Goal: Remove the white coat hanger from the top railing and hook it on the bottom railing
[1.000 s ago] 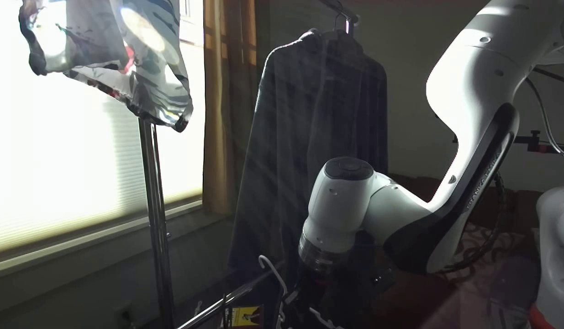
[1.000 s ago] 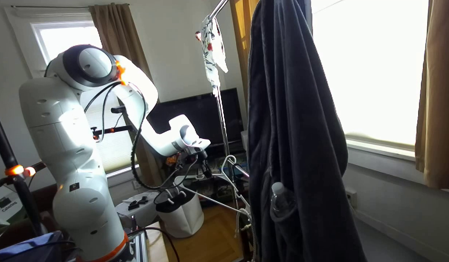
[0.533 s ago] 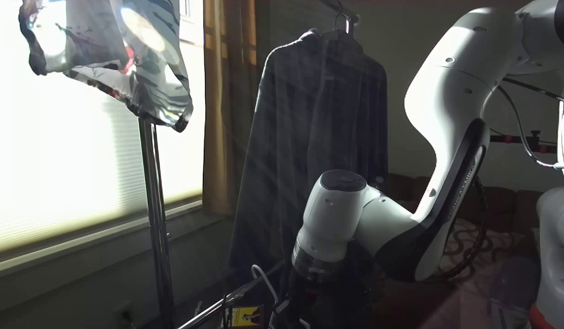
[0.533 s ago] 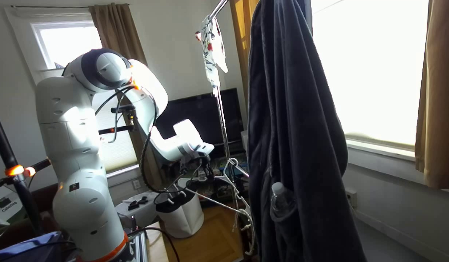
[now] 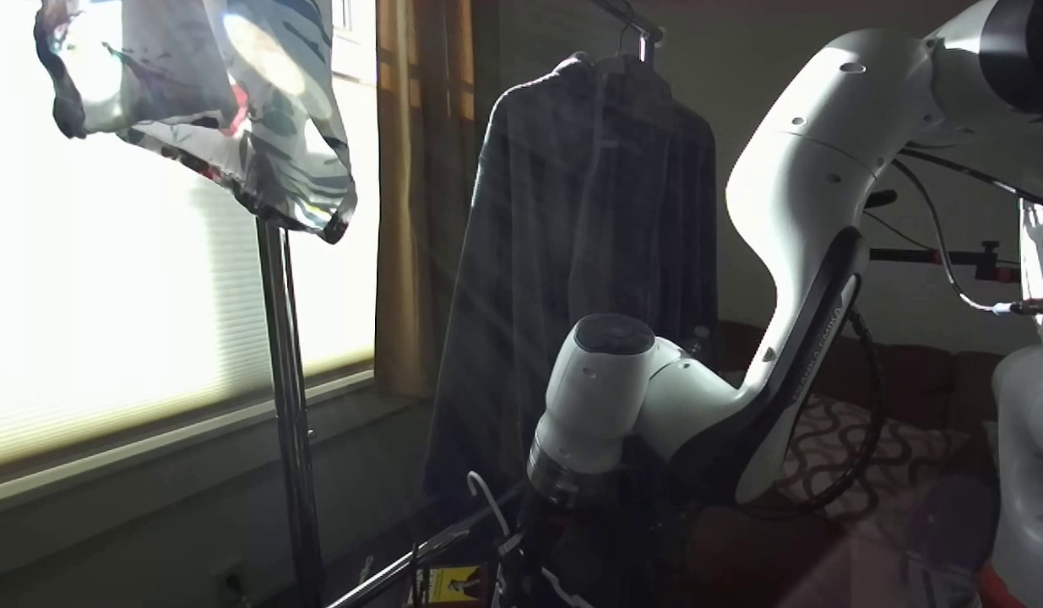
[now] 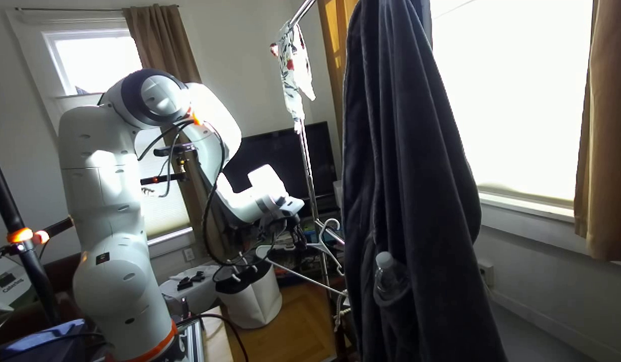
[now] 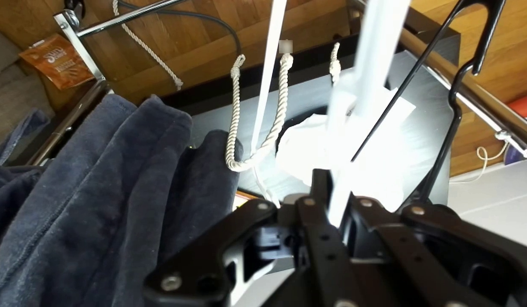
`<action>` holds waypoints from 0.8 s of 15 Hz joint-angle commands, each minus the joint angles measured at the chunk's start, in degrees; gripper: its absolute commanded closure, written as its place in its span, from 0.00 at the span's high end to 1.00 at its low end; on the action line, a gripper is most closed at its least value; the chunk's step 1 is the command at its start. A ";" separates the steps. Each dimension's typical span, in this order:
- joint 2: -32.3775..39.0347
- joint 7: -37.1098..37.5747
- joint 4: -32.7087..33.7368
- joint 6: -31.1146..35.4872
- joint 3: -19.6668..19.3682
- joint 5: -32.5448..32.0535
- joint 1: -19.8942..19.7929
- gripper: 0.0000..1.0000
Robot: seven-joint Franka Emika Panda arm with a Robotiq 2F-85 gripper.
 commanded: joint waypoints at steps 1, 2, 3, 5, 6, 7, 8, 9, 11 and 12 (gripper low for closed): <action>0.10 3.34 0.12 0.08 -1.20 -1.46 0.01 0.01; 0.17 3.92 0.14 0.20 -1.62 -1.60 -0.10 0.01; 0.26 4.39 0.18 0.26 -2.09 -1.50 -0.27 0.01; 1.02 2.90 0.10 0.44 -2.23 1.13 -0.76 0.01; 1.42 2.01 0.13 0.47 -2.20 1.94 -0.91 0.30; 1.64 1.60 0.13 0.45 -2.08 2.45 -1.10 0.31; 1.97 0.88 0.13 0.55 -1.78 3.23 -1.37 0.38; 2.10 0.51 0.08 0.65 -1.65 3.77 -1.54 0.44; 2.03 -0.26 -0.22 0.77 -1.37 5.28 -1.81 0.60; 1.89 -0.99 -0.43 0.95 -1.08 6.39 -1.97 0.67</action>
